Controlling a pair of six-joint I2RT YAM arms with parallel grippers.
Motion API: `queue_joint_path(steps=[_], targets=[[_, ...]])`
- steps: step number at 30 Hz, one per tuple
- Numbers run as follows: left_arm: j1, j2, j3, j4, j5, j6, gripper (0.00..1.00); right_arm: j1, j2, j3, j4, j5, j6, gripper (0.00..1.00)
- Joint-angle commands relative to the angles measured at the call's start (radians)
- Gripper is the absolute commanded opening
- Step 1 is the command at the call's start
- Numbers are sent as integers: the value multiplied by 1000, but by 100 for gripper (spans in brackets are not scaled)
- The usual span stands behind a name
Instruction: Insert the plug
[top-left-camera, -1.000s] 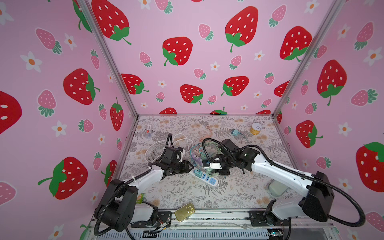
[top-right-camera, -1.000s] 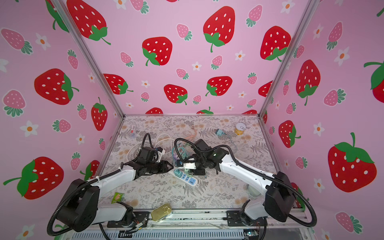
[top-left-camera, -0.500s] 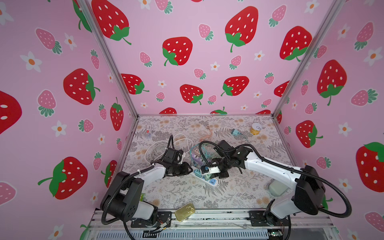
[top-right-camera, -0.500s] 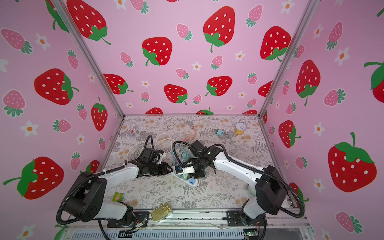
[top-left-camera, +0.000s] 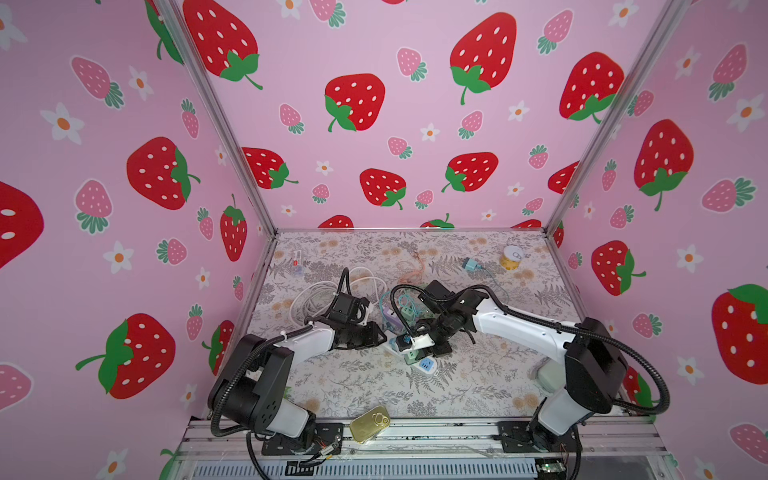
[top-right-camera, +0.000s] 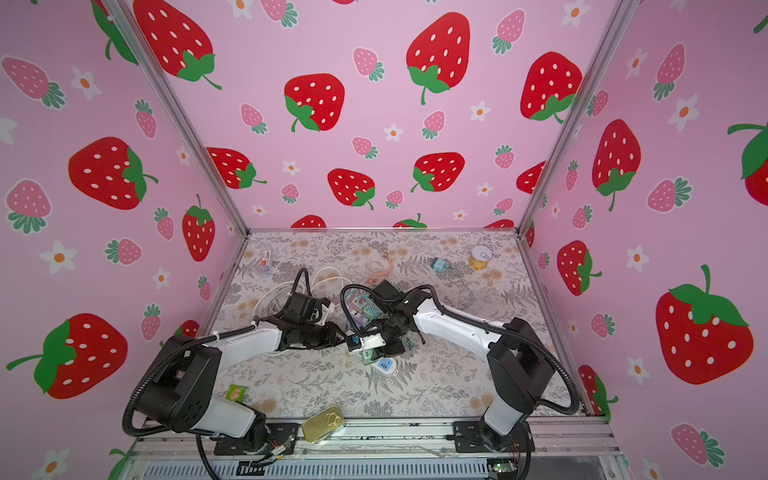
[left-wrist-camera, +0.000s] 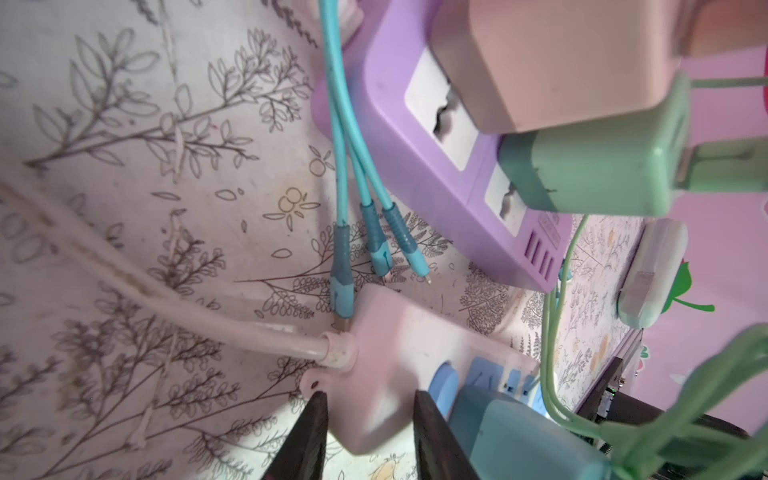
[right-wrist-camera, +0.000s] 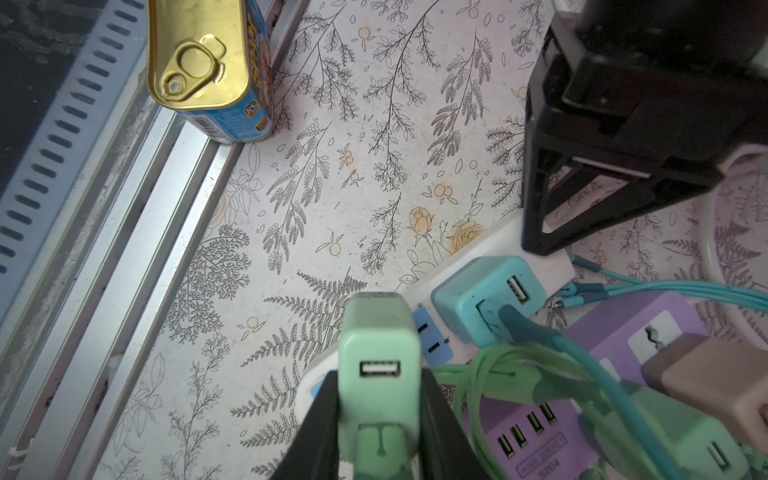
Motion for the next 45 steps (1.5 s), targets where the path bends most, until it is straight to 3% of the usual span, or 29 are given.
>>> queue_joint_path(steps=[1, 29, 38, 45], targets=[[1, 0, 41, -9, 29, 19, 37, -7, 17, 27, -32, -27, -56, 0], [12, -21, 60, -41, 36, 44, 36, -95, 4, -13, 8, 102, -64, 0], [14, -27, 60, -45, 36, 45, 35, -96, -19, -18, -1, 7, -65, 0], [20, -4, 68, -19, 53, 45, 35, -59, -18, -42, -10, 32, -65, 0]])
